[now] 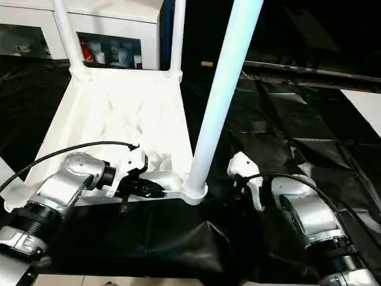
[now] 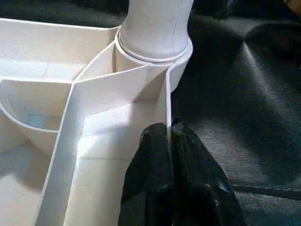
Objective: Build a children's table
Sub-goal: Rotate leg to tighten
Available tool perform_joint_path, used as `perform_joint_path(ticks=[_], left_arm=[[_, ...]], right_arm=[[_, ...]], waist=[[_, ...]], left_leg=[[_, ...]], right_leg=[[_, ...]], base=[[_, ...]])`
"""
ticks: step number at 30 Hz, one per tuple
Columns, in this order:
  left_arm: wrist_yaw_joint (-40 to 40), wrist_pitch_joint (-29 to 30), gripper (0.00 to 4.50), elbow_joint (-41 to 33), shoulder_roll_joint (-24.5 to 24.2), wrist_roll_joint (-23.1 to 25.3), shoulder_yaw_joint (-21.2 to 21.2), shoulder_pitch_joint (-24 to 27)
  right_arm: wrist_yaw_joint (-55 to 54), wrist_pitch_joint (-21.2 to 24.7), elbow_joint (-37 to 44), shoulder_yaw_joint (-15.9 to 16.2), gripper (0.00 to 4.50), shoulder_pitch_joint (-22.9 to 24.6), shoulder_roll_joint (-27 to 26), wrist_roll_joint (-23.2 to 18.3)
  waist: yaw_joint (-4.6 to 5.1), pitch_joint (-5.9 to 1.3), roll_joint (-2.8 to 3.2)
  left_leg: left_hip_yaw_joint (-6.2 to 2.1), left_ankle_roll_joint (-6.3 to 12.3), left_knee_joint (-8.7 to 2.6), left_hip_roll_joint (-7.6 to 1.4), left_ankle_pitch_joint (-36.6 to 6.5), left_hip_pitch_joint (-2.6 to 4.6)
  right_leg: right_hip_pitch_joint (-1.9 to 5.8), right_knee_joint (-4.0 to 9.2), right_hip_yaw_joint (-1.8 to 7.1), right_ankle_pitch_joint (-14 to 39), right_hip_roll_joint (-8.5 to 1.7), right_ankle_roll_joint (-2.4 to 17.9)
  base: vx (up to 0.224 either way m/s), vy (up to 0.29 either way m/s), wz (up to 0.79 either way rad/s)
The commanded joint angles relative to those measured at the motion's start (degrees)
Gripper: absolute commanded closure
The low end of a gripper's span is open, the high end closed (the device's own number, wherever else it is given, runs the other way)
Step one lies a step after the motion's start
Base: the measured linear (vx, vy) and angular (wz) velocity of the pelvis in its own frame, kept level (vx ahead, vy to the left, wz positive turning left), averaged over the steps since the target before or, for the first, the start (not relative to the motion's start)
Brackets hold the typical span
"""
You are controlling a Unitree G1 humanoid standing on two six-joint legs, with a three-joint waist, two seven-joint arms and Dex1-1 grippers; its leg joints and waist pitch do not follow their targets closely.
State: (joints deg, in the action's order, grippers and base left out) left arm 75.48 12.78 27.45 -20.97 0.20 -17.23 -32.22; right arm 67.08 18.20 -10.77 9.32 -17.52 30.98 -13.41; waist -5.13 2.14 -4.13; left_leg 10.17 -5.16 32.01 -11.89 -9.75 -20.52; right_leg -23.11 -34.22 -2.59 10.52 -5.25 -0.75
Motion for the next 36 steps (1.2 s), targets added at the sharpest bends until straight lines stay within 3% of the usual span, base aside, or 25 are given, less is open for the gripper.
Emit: perform_joint_path(ticks=[1,8,9,14,15,21,28,32,35,36], left_arm=[[1.50,0.36,4.50,-0.47,0.76,-1.21,-0.97,0.74],[0.49,0.00,4.50,-0.12,0.93,-1.26,-1.23,0.48],[0.48,0.06,4.50,-0.23,0.91,-1.27,-1.21,0.53],[0.01,0.01,4.50,-0.26,0.97,-1.21,-1.01,0.63],[-0.12,0.02,4.50,-0.30,0.99,-1.24,-0.94,0.67],[-0.37,0.08,4.50,-0.22,0.99,-1.41,-0.86,0.62],[-0.29,0.07,4.50,0.10,1.01,-1.46,-0.87,0.46],[-5.64,-0.46,4.50,2.21,2.51,0.20,-0.15,-0.43],[-16.85,-0.36,4.50,6.94,6.59,2.66,1.53,-3.03],[-21.56,0.38,4.50,8.79,8.93,3.30,2.14,-4.32]], right_arm=[[-0.51,0.55,1.12,-0.87,1.35,0.03,-0.18,-0.49],[-3.42,-1.10,-2.24,1.92,1.35,-1.61,-2.79,2.53],[-3.57,-0.97,-2.36,2.05,1.61,-1.70,-2.93,2.50],[-4.59,-0.43,-3.73,1.98,1.82,-2.92,-4.62,2.28],[-4.62,-0.36,-3.85,1.92,2.08,-3.15,-4.91,2.14],[-4.01,-0.11,-4.61,1.76,2.45,-3.69,-6.02,0.87],[-3.15,0.95,-4.10,2.18,2.50,-2.91,-6.17,0.36],[-7.20,0.84,-5.15,1.31,2.50,-2.18,-8.26,0.85],[-20.59,0.09,-10.37,-0.85,2.51,-3.16,-14.07,4.19],[-26.55,-0.20,-12.84,-1.24,2.51,-3.57,-17.11,5.67]], waist=[[-0.17,-3.09,-0.25],[-0.10,-3.00,-0.22],[-0.13,-3.02,-0.17],[-0.07,-2.98,-0.23],[-0.08,-3.02,-0.28],[-0.18,-3.08,-0.32],[-0.16,-3.05,-0.20],[-0.15,-2.98,-0.19],[0.10,-2.63,-0.39],[0.35,-2.57,-0.68]], left_leg=[[0.30,4.21,-2.84,-1.16,-9.66,0.23],[0.27,3.09,-2.90,-1.11,-10.92,0.24],[0.24,2.75,-2.93,-1.13,-11.14,0.28],[0.20,2.40,-2.94,-1.10,-11.91,0.25],[0.18,2.42,-2.93,-1.12,-11.75,0.27],[0.26,3.02,-2.78,-1.03,-10.21,0.21],[0.23,2.60,-2.80,-1.02,-11.02,0.26],[0.20,2.26,-2.87,-1.03,-11.86,0.25],[0.12,0.08,-3.05,-0.82,-15.69,0.34],[-0.20,-1.00,-3.29,-0.67,-16.80,0.02]], right_leg=[[2.86,3.03,1.65,5.61,-2.14,13.37],[2.76,3.12,1.62,7.64,-2.21,13.25],[2.75,3.14,1.64,8.10,-2.21,12.93],[2.73,3.18,1.67,9.38,-2.26,12.44],[2.72,3.11,1.68,9.15,-2.24,12.31],[2.84,2.88,1.68,6.84,-2.21,12.83],[2.79,2.96,1.71,7.72,-2.17,12.59],[2.71,3.09,1.70,8.98,-2.19,12.34],[2.14,3.96,1.73,17.66,-2.34,10.01],[2.40,4.23,1.51,21.96,-2.47,8.25]], base=[[0.000,0.000,0.00],[0.000,0.000,0.00],[0.000,0.000,0.00],[0.000,0.000,0.00],[0.000,0.000,0.00],[0.000,0.000,0.00],[0.000,0.000,0.00],[0.000,0.000,0.00],[-0.018,-0.002,-0.02],[-0.054,-0.006,-0.05]])
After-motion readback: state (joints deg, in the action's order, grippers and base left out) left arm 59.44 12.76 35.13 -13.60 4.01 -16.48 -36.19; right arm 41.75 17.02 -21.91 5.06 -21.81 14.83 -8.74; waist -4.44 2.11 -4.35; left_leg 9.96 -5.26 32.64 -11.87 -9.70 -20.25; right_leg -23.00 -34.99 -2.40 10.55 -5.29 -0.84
